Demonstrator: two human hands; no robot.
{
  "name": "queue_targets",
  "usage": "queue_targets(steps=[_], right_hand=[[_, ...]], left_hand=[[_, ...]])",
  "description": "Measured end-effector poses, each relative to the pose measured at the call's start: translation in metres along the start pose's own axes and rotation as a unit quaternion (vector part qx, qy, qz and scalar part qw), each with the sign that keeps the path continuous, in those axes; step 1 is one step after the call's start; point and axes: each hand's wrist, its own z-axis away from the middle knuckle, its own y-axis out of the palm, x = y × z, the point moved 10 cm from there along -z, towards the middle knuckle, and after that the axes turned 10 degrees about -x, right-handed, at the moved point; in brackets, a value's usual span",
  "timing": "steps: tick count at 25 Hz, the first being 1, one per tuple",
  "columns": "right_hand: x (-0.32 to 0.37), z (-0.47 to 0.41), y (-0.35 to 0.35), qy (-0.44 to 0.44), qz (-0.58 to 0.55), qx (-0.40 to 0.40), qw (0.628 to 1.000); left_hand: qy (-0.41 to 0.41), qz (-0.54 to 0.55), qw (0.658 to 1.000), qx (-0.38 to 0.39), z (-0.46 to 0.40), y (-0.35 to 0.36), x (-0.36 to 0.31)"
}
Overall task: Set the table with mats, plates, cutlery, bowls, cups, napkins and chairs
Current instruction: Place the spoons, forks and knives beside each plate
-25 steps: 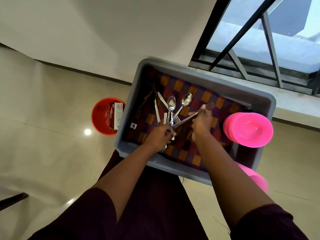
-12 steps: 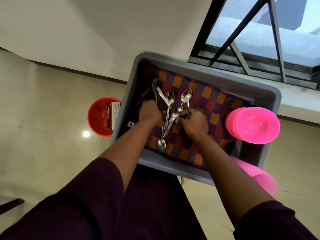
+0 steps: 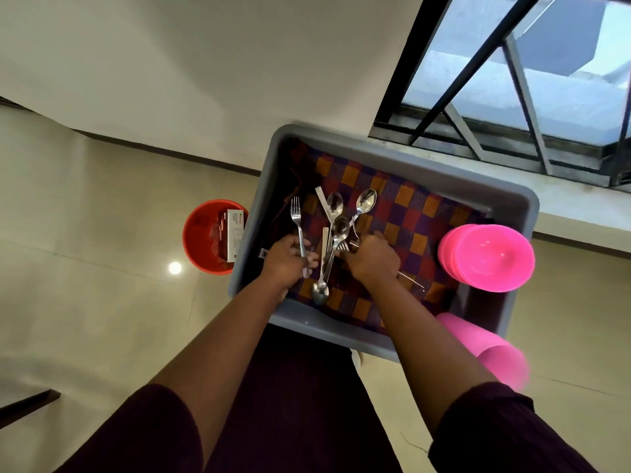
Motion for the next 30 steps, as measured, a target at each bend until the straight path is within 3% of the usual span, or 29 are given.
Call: queue_targets(steps=[5, 11, 13, 16, 18, 21, 25, 30], right_hand=[[0.008, 0.0, 0.009, 0.013, -0.023, 0.027, 0.999], [0.001, 0.014, 0.011, 0.028, -0.089, 0.075, 0.993], [-0.014, 0.033, -0.003, 0.062, -0.138, 0.062, 0.987], [-0.037, 0.064, -0.056, 0.073, -0.122, 0.0, 0.99], [-0.039, 0.074, -0.095, 0.038, -0.075, -0.038, 0.996], [-0.019, 0.104, -0.164, -0.085, -0.011, -0.072, 0.994], [0.021, 0.126, -0.234, -0.196, -0.128, -0.114, 0.965], [0.059, 0.142, -0.275, -0.213, -0.262, -0.14, 0.931]], left_hand=[[0.034, 0.028, 0.999, 0.02, 0.015, -0.003, -0.01], [0.073, -0.013, 0.997, 0.006, 0.035, -0.002, -0.009], [0.086, -0.016, 0.996, 0.003, 0.053, -0.002, -0.011], [0.099, -0.023, 0.995, 0.011, 0.094, -0.005, -0.03], [0.119, -0.032, 0.992, 0.016, 0.113, -0.005, -0.049], [0.18, -0.062, 0.982, 0.005, 0.165, -0.013, -0.089], [0.237, -0.09, 0.967, -0.003, 0.215, -0.014, -0.121], [0.182, 0.005, 0.981, 0.069, 0.262, -0.014, -0.121]])
